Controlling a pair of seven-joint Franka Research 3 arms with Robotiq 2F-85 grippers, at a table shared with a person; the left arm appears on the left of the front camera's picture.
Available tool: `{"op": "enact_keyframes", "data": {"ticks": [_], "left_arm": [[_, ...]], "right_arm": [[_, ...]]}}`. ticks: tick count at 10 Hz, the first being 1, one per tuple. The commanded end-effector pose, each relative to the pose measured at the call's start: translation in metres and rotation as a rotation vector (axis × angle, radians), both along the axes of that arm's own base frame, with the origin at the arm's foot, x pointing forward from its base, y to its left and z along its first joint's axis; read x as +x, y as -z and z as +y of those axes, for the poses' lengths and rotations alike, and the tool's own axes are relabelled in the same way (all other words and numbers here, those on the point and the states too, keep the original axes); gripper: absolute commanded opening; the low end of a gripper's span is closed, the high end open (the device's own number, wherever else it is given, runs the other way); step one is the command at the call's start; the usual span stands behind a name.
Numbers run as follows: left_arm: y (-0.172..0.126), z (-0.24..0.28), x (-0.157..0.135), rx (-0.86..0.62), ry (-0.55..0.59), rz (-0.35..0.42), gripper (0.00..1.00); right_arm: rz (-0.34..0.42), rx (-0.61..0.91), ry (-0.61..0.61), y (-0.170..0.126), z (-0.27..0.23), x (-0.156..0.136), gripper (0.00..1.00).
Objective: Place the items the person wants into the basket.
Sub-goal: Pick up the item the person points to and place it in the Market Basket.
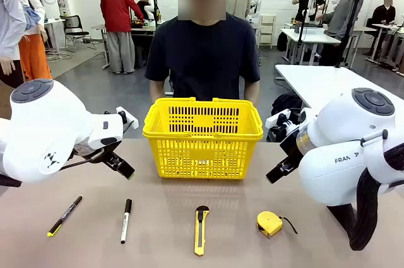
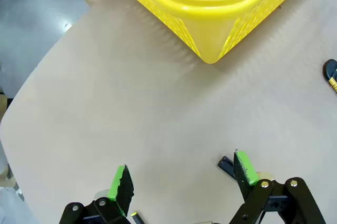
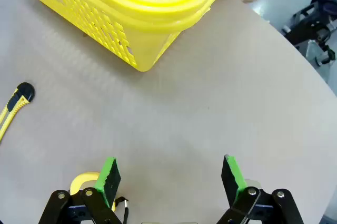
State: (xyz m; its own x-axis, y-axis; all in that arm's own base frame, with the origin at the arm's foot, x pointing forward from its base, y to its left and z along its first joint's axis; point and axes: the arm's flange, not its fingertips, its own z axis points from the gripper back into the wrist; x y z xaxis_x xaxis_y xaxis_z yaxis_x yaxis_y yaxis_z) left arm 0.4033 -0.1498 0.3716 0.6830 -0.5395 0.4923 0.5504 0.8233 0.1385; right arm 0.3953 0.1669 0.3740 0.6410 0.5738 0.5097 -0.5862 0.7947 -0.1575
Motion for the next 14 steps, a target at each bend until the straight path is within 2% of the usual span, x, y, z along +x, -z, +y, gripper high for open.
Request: {"op": "enact_keyframes", "data": {"ticks": [1,14], "left_arm": [[0.0000,-0.0001,0.0000,0.000,0.000,0.000,1.00],[0.0000,-0.0001,0.0000,0.000,0.000,0.000,1.00]], "right_arm": [[0.000,0.000,0.000,0.0000,0.0000,0.0000,1.00],[0.000,0.000,0.000,0.0000,0.0000,0.0000,1.00]]}}
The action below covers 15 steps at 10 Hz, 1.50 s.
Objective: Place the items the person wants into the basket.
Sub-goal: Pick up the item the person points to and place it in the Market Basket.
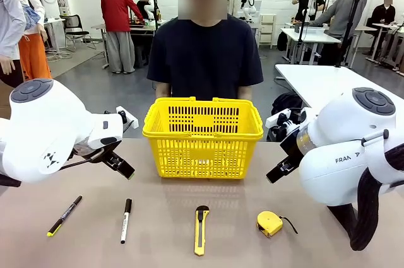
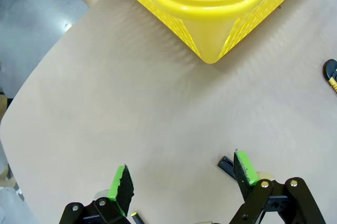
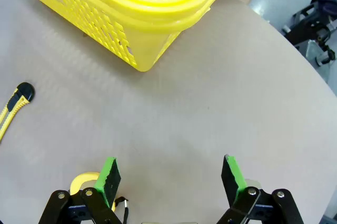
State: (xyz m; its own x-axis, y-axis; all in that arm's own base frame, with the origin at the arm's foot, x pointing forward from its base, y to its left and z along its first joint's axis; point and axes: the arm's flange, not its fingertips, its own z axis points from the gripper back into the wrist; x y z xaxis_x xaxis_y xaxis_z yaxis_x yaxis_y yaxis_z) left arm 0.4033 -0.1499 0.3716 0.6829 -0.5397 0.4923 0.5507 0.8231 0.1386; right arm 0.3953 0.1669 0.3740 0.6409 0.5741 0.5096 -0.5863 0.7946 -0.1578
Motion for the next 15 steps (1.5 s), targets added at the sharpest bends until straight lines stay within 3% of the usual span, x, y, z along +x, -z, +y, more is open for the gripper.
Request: {"op": "enact_keyframes", "data": {"ticks": [1,4,5,7,9,11,13,14,15], "left_arm": [[0.000,0.000,0.000,0.000,0.000,0.000,1.00],[0.000,0.000,0.000,0.000,0.000,0.000,1.00],[-0.034,-0.001,-0.012,0.048,0.031,-0.090,1.00],[-0.139,-0.003,-0.028,0.147,0.083,-0.274,1.00],[-0.221,-0.006,-0.051,0.227,0.115,-0.338,1.00],[-0.280,-0.004,-0.053,0.263,0.138,-0.376,1.00],[-0.297,-0.004,-0.062,0.278,0.114,-0.391,1.00],[-0.290,-0.005,-0.066,0.324,0.069,-0.395,1.00],[-0.307,-0.003,-0.069,0.253,0.119,-0.402,1.00]], "right_arm": [[0.000,0.000,0.000,0.000,0.000,0.000,1.00],[0.000,0.000,0.000,0.000,0.000,0.000,1.00],[-0.032,-0.024,-0.022,-0.037,0.001,-0.016,1.00],[-0.163,-0.073,-0.042,-0.140,0.001,-0.048,1.00],[-0.188,-0.154,-0.012,-0.235,-0.009,-0.071,1.00],[-0.236,-0.207,0.019,-0.303,-0.001,-0.086,1.00],[-0.265,-0.250,0.053,-0.331,0.003,-0.094,1.00],[-0.266,-0.186,0.000,-0.324,-0.012,-0.110,1.00],[-0.266,-0.186,0.000,-0.324,-0.012,-0.110,1.00]]}}
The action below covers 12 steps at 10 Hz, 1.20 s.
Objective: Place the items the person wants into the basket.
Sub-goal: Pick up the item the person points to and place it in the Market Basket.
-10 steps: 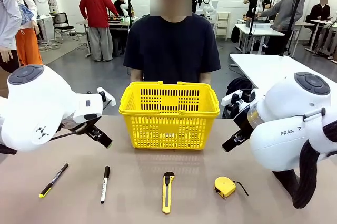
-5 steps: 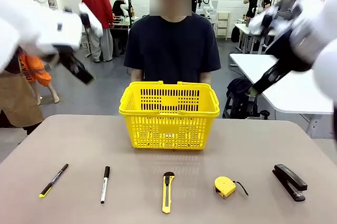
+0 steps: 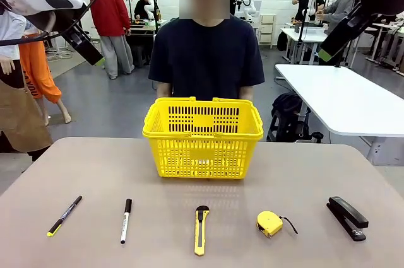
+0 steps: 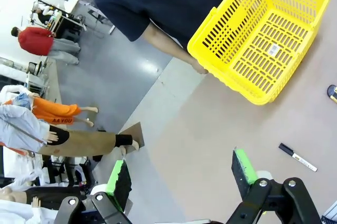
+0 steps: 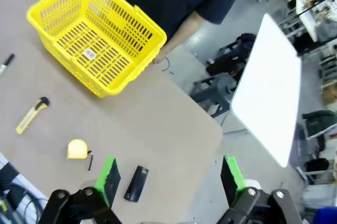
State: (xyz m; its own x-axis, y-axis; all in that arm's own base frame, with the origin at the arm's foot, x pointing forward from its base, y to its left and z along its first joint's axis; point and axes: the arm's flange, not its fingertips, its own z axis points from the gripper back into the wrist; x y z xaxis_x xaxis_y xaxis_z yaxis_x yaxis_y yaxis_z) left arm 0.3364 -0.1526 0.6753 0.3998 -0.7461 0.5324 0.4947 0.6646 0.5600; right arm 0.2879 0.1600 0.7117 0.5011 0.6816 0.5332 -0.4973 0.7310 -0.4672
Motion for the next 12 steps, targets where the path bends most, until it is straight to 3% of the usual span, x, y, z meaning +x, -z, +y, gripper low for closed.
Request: {"op": "enact_keyframes", "data": {"ticks": [1,4,5,6,7,8,10,12], "left_arm": [[-0.003,0.000,-0.002,-0.020,0.010,-0.001,1.00],[-0.001,-0.001,-0.001,-0.004,0.007,-0.002,1.00],[-0.005,0.031,0.008,-0.288,0.168,0.171,1.00],[-0.006,0.067,0.013,-0.520,0.311,0.272,1.00],[-0.003,0.114,0.022,-0.687,0.392,0.353,1.00],[0.001,0.153,0.021,-0.746,0.389,0.349,1.00],[0.001,0.223,0.001,-0.778,0.323,0.293,1.00],[-0.002,0.277,-0.023,-0.760,0.246,0.328,1.00]], "right_arm": [[0.005,0.022,-0.007,0.014,-0.005,-0.003,1.00],[0.012,0.000,0.003,0.007,-0.003,0.000,1.00],[0.187,0.238,-0.090,0.013,-0.049,0.015,1.00],[0.247,0.462,-0.244,0.017,-0.092,0.023,1.00],[0.295,0.621,-0.277,0.035,-0.139,0.035,1.00],[0.320,0.736,-0.267,0.053,-0.181,0.038,1.00],[0.276,0.880,-0.165,0.089,-0.254,0.031,1.00],[0.259,0.930,-0.064,0.113,-0.306,0.014,1.00]]}}
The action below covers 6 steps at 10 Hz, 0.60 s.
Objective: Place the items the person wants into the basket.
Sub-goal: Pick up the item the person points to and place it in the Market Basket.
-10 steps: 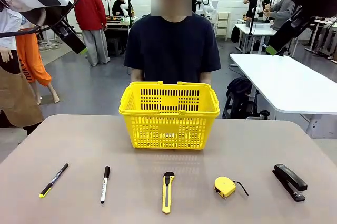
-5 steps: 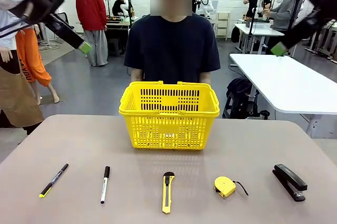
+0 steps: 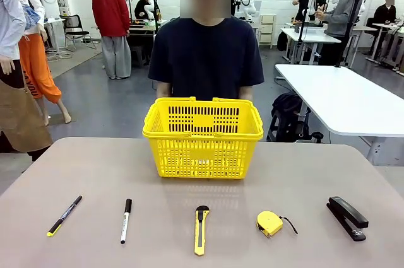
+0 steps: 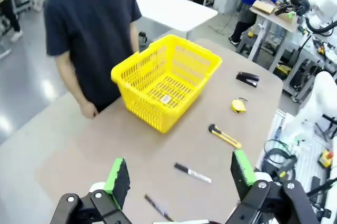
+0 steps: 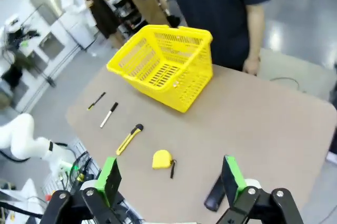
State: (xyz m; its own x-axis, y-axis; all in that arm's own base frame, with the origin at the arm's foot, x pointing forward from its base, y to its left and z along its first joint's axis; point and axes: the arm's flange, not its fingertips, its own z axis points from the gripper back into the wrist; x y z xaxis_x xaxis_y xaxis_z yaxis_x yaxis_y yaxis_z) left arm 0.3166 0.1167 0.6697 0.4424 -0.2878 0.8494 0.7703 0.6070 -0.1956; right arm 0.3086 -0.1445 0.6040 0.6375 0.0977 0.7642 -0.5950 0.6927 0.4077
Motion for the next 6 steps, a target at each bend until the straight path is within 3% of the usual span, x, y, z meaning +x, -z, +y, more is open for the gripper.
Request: {"op": "enact_keyframes", "data": {"ticks": [1,4,6], "left_arm": [[-0.012,0.029,-0.027,0.094,-0.066,0.047,1.00],[-0.027,0.068,-0.071,0.242,-0.138,0.133,1.00],[-0.036,0.082,-0.096,0.283,-0.159,0.143,1.00]], "right_arm": [[-0.007,0.036,0.080,0.007,-0.026,-0.025,1.00],[-0.057,-0.027,0.069,-0.028,-0.053,-0.073,1.00],[-0.054,-0.098,0.057,-0.051,-0.058,-0.102,1.00]]}}
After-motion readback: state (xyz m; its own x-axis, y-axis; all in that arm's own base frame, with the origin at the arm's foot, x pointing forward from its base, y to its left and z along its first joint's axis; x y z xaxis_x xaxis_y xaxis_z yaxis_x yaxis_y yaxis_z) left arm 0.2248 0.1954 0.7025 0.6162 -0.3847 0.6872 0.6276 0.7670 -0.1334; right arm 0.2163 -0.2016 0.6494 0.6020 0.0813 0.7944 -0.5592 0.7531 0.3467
